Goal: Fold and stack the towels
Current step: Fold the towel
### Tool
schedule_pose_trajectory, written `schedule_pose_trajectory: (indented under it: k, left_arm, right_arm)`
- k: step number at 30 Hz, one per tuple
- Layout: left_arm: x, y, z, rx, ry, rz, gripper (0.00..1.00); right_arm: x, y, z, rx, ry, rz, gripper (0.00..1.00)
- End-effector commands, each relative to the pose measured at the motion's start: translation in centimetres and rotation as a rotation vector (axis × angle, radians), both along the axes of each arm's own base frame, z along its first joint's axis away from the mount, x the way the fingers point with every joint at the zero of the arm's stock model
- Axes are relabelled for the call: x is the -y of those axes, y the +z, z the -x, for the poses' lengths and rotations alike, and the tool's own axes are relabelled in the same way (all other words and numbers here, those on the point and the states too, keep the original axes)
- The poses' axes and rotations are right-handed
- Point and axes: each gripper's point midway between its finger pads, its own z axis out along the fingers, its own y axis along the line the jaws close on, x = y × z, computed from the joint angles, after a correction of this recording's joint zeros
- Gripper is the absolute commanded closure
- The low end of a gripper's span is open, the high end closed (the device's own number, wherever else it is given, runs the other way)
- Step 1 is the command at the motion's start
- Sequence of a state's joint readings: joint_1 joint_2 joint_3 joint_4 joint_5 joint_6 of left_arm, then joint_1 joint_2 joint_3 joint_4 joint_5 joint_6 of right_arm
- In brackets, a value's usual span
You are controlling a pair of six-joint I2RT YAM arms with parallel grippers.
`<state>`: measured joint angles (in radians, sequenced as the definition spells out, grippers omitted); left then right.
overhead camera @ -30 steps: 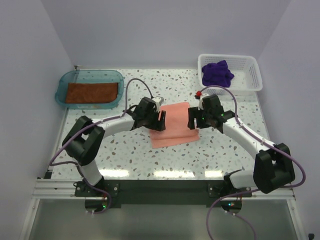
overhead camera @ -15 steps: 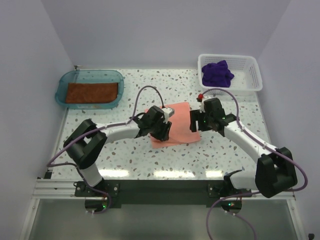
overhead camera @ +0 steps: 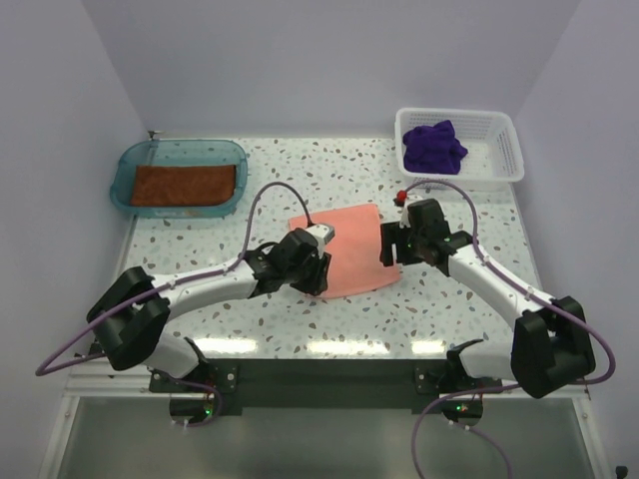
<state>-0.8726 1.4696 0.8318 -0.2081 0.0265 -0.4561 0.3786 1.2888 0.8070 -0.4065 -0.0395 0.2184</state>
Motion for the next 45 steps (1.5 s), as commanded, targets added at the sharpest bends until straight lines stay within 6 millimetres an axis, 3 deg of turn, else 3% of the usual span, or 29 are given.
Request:
schedule_pose_trajectory:
  k: [1, 2, 7, 10, 11, 15, 22, 27, 31, 38, 45]
  left_arm:
    - [-1.5, 1.1, -2.4, 0.033, 0.227, -0.004, 0.57]
    - [-1.5, 1.3, -3.0, 0.036, 0.255, 0.000, 0.59]
    - [-2.0, -1.4, -3.8, -0.023, 0.338, -0.053, 0.66]
    - [-2.5, -2.6, -4.4, -0.020, 0.369, -0.093, 0.70]
    - [-2.9, -3.3, -4.5, -0.024, 0.381, -0.115, 0.71]
    - [-5.0, -4.8, -4.4, -0.044, 0.423, -0.189, 0.78]
    - [-8.4, -5.3, -5.2, -0.039, 0.466, -0.238, 0.76]
    - [-7.9, -2.5, -5.2, -0.012, 0.461, -0.168, 0.50]
    - [-8.3, -1.4, -4.3, -0.032, 0.503, -0.112, 0.40]
    - [-8.8, -3.0, -2.2, -0.100, 0.524, -0.082, 0.41]
    - [-8.3, -4.0, -1.7, -0.137, 0.531, -0.049, 0.47]
  right_arm:
    - [-0.2, 0.3, -0.8, 0.030, -0.019, -0.014, 0.28]
    - [0.0, 0.0, -0.8, 0.022, -0.027, -0.005, 0.30]
    - [0.4, -1.9, -0.3, -0.024, -0.043, 0.020, 0.40]
    - [0.4, -2.8, -0.2, -0.038, -0.048, 0.019, 0.52]
    - [0.3, -2.9, -0.2, -0.044, -0.048, 0.020, 0.58]
    - [0.0, -3.7, 0.3, -0.083, -0.054, 0.003, 0.67]
    - [-0.9, -5.1, 2.1, -0.174, -0.093, -0.063, 0.66]
    - [-1.1, -3.4, 2.2, -0.140, -0.152, -0.124, 0.59]
    - [-1.7, -2.7, 2.3, -0.135, -0.198, -0.190, 0.56]
    - [-2.7, -3.3, 3.3, -0.174, -0.283, -0.314, 0.55]
    - [-3.2, -4.8, 4.3, -0.206, -0.313, -0.376, 0.54]
